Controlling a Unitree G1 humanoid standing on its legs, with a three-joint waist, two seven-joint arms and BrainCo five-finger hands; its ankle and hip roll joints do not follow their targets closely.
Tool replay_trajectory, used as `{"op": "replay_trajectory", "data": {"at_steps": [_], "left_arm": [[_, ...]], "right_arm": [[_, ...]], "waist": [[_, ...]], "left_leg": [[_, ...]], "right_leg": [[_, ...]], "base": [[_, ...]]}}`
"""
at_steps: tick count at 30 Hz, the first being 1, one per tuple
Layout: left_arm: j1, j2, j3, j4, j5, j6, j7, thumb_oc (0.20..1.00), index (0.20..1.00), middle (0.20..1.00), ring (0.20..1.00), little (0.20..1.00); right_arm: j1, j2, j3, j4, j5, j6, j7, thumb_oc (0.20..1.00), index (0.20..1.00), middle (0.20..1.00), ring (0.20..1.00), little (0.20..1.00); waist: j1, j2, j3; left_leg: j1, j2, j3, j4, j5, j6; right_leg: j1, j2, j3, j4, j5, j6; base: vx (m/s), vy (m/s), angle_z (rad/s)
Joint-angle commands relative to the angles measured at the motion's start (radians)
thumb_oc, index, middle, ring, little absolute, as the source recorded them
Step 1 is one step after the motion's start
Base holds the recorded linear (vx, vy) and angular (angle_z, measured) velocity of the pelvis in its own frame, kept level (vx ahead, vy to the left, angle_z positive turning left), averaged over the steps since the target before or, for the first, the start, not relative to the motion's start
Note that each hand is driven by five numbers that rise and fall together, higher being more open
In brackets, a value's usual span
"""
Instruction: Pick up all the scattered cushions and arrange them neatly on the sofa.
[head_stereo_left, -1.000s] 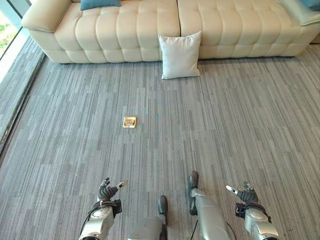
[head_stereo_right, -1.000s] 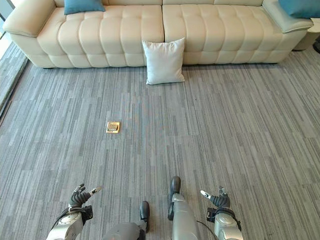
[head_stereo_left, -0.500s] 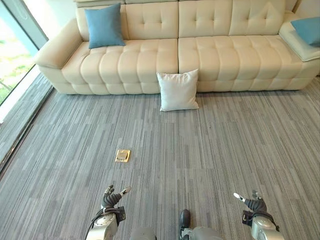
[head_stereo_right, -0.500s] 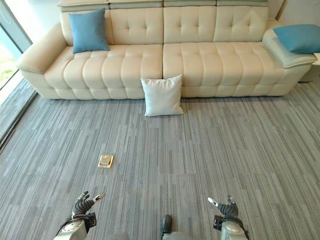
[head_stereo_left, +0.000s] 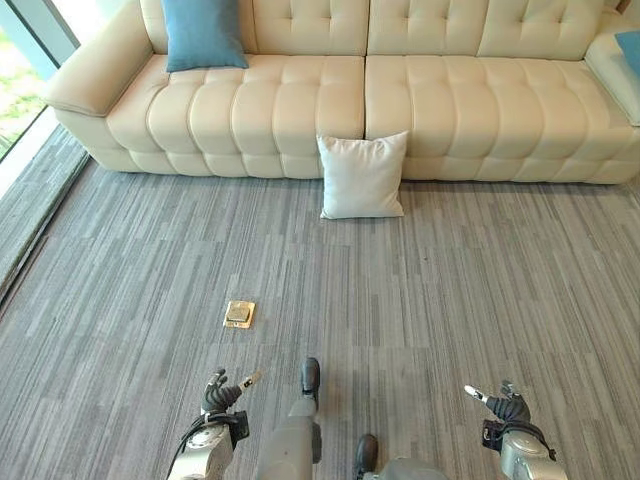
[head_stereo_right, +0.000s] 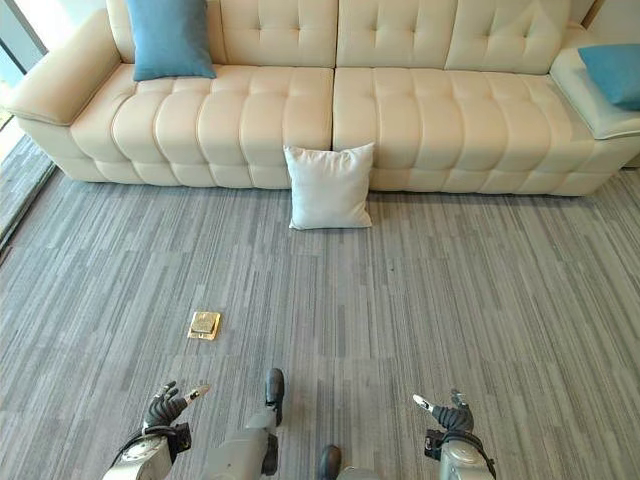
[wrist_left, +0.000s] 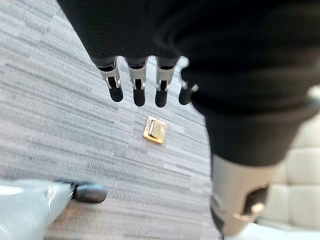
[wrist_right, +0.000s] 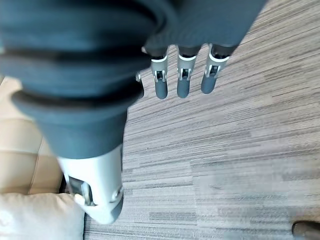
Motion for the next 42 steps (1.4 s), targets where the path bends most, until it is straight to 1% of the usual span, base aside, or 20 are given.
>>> {"op": "replay_trajectory", "data": {"at_steps": [1,2,5,7,8,11,12,13,15,18,21,23,28,30,32,36,37,38,40,42], "left_arm": [[-0.013,0.065,-0.03,-0.04,0.019,-0.022,-0.008,1.0,1.0,1.0,1.0,1.0],[-0.014,0.066,-0.03,-0.04,0.019,-0.022,-0.008,1.0,1.0,1.0,1.0,1.0],[-0.022,0.083,-0.027,-0.053,0.009,-0.023,-0.005,1.0,1.0,1.0,1.0,1.0],[-0.03,0.084,-0.033,-0.053,0.009,-0.022,-0.001,1.0,1.0,1.0,1.0,1.0],[-0.042,0.081,-0.035,-0.047,0.006,-0.026,-0.001,1.0,1.0,1.0,1.0,1.0],[-0.052,0.08,-0.033,-0.049,0.002,-0.026,-0.006,1.0,1.0,1.0,1.0,1.0],[-0.056,0.081,-0.024,-0.052,0.013,-0.025,-0.014,1.0,1.0,1.0,1.0,1.0],[-0.056,0.081,-0.024,-0.052,0.013,-0.025,-0.014,1.0,1.0,1.0,1.0,1.0],[-0.062,0.085,-0.017,-0.061,0.03,-0.025,-0.024,1.0,1.0,1.0,1.0,1.0],[-0.07,0.092,-0.009,-0.079,0.051,-0.03,-0.035,1.0,1.0,1.0,1.0,1.0],[-0.057,0.082,-0.019,-0.092,0.057,-0.033,-0.047,1.0,1.0,1.0,1.0,1.0],[-0.059,0.066,-0.029,-0.086,0.046,-0.031,-0.048,1.0,1.0,1.0,1.0,1.0],[-0.061,0.048,-0.054,-0.084,0.017,-0.039,-0.056,1.0,1.0,1.0,1.0,1.0],[-0.066,0.046,-0.064,-0.077,0.01,-0.043,-0.055,1.0,1.0,1.0,1.0,1.0],[-0.068,0.041,-0.07,-0.066,0.005,-0.039,-0.051,1.0,1.0,1.0,1.0,1.0],[-0.055,0.037,-0.075,-0.062,0.013,-0.029,-0.056,1.0,1.0,1.0,1.0,1.0],[-0.039,0.039,-0.074,-0.06,0.02,-0.022,-0.058,1.0,1.0,1.0,1.0,1.0],[-0.038,0.039,-0.074,-0.061,0.02,-0.021,-0.058,1.0,1.0,1.0,1.0,1.0],[-0.023,0.042,-0.071,-0.066,0.036,-0.01,-0.06,1.0,1.0,1.0,1.0,1.0],[-0.019,0.049,-0.066,-0.057,0.052,-0.005,-0.057,1.0,1.0,1.0,1.0,1.0]], "right_arm": [[-0.025,-0.008,0.0,-0.051,-0.022,-0.013,0.019,1.0,1.0,1.0,1.0,1.0],[-0.025,-0.008,0.0,-0.05,-0.022,-0.014,0.019,1.0,1.0,1.0,1.0,1.0],[-0.047,-0.007,0.014,-0.059,-0.034,-0.011,0.021,1.0,1.0,1.0,1.0,1.0],[-0.054,-0.004,0.013,-0.053,-0.036,-0.007,0.017,1.0,1.0,1.0,1.0,1.0],[-0.055,-0.001,0.006,-0.04,-0.032,-0.003,0.018,1.0,1.0,1.0,1.0,1.0],[-0.057,-0.001,-0.001,-0.034,-0.027,0.0,0.015,1.0,1.0,1.0,1.0,1.0],[-0.055,0.002,-0.014,-0.024,-0.024,0.006,0.009,1.0,1.0,1.0,1.0,1.0],[-0.055,0.002,-0.014,-0.024,-0.024,0.006,0.009,1.0,1.0,1.0,1.0,1.0],[-0.052,0.005,-0.025,-0.011,-0.024,0.01,0.012,1.0,1.0,1.0,1.0,1.0],[-0.041,-0.002,-0.04,-0.013,-0.034,0.02,0.013,1.0,1.0,1.0,1.0,1.0],[-0.019,-0.01,-0.043,-0.007,-0.029,0.014,0.029,1.0,1.0,1.0,1.0,1.0],[-0.02,-0.025,-0.042,-0.001,-0.026,0.012,0.033,1.0,1.0,1.0,1.0,1.0],[-0.022,-0.055,-0.048,-0.006,0.007,-0.009,0.031,1.0,1.0,1.0,1.0,1.0],[-0.032,-0.062,-0.045,0.001,0.008,-0.008,0.026,1.0,1.0,1.0,1.0,1.0],[-0.037,-0.067,-0.04,0.01,0.002,0.0,0.021,1.0,1.0,1.0,1.0,1.0],[-0.038,-0.075,-0.037,0.013,0.0,0.006,0.018,1.0,1.0,1.0,1.0,1.0],[-0.033,-0.072,-0.028,0.012,-0.006,0.01,0.017,1.0,1.0,1.0,1.0,1.0],[-0.033,-0.072,-0.028,0.012,-0.006,0.01,0.017,1.0,1.0,1.0,1.0,1.0],[-0.028,-0.072,-0.019,0.001,-0.019,0.011,0.019,1.0,1.0,1.0,1.0,1.0],[-0.031,-0.074,-0.011,-0.005,-0.027,0.011,0.02,1.0,1.0,1.0,1.0,1.0]], "waist": [[0.003,-0.035,-0.041],[0.007,-0.037,-0.043],[0.003,-0.039,-0.007],[-0.006,-0.023,0.016],[-0.017,-0.003,0.035],[-0.02,0.012,0.047],[-0.025,0.013,0.047],[-0.024,0.014,0.047],[-0.034,0.007,0.042],[-0.047,0.007,0.026],[-0.067,0.02,0.0],[-0.08,0.044,-0.016],[-0.085,0.065,-0.007],[-0.076,0.059,0.014],[-0.065,0.052,0.027],[-0.053,0.029,0.037],[-0.045,0.028,0.032],[-0.046,0.027,0.031],[-0.04,0.04,0.025],[-0.048,0.039,0.024]], "left_leg": [[0.078,-0.028,0.011,-0.002,-0.063,-0.003],[0.075,-0.029,0.016,0.0,-0.064,-0.002],[0.142,-0.044,0.064,0.012,-0.125,0.046],[0.203,-0.042,0.084,-0.014,-0.143,0.057],[0.248,-0.03,0.097,-0.026,-0.159,0.052],[0.277,-0.019,0.111,-0.026,-0.179,0.044],[0.31,-0.017,0.124,-0.026,-0.208,0.025],[0.31,-0.015,0.124,-0.026,-0.207,0.025],[0.348,-0.023,0.13,-0.026,-0.233,0.011],[0.398,-0.024,0.131,-0.026,-0.265,-0.005],[0.464,-0.015,0.096,-0.006,-0.293,-0.008],[0.464,0.012,0.083,0.078,-0.265,-0.029],[0.312,0.064,0.096,0.451,-0.055,-0.115],[0.256,0.069,0.099,0.56,-0.03,-0.116],[0.197,0.064,0.096,0.593,-0.068,-0.1],[0.073,0.002,0.093,0.437,-0.19,-0.047],[0.071,-0.021,0.066,0.239,-0.178,-0.036],[0.073,-0.022,0.065,0.233,-0.174,-0.036],[0.052,-0.018,0.01,0.011,-0.065,-0.051],[-0.017,-0.022,0.009,-0.026,-0.062,-0.081]], "right_leg": [[-0.083,-0.092,0.048,0.312,-0.035,0.075],[-0.092,-0.095,0.053,0.324,-0.041,0.076],[-0.242,-0.161,0.031,0.636,0.122,0.097],[-0.339,-0.163,0.035,0.725,0.099,0.084],[-0.405,-0.142,0.006,0.662,0.044,0.077],[-0.427,-0.124,-0.023,0.526,0.032,0.079],[-0.418,-0.096,-0.043,0.245,0.081,0.111],[-0.414,-0.094,-0.043,0.235,0.088,0.11],[-0.423,-0.056,-0.006,0.015,0.155,0.143],[-0.491,-0.051,0.019,-0.011,0.151,0.166],[-0.427,-0.047,0.016,-0.011,0.2,0.139],[-0.399,-0.035,0.007,0.015,0.192,0.113],[-0.304,-0.02,-0.024,0.036,0.097,0.037],[-0.262,-0.014,-0.015,0.035,0.066,0.011],[-0.228,-0.014,-0.002,0.033,0.037,-0.005],[-0.159,-0.032,0.007,0.007,0.025,0.012],[-0.133,-0.026,0.012,0.009,0.009,0.017],[-0.133,-0.027,0.011,0.008,0.009,0.017],[-0.1,-0.001,0.011,0.011,-0.013,0.011],[-0.066,0.009,0.006,0.018,-0.037,0.008]], "base": [[0.45,0.245,-0.35],[0.2,0.155,-0.24],[0.26,0.225,-0.27],[0.34,0.204,-0.2],[0.39,0.137,-0.05],[0.32,0.009,-0.18],[0.26,-0.055,-0.08],[0.39,-0.085,-0.16],[0.37,-0.095,-0.25],[0.5,-0.125,-0.11],[0.64,-0.177,0.25],[0.63,-0.221,0.41],[0.47,-0.278,0.25],[0.41,-0.267,0.11],[0.32,-0.176,-0.01],[0.31,-0.075,-0.25],[0.34,-0.016,-0.08],[0.37,-0.018,-0.05],[0.37,-0.015,-0.05],[0.38,0.005,0.02]]}}
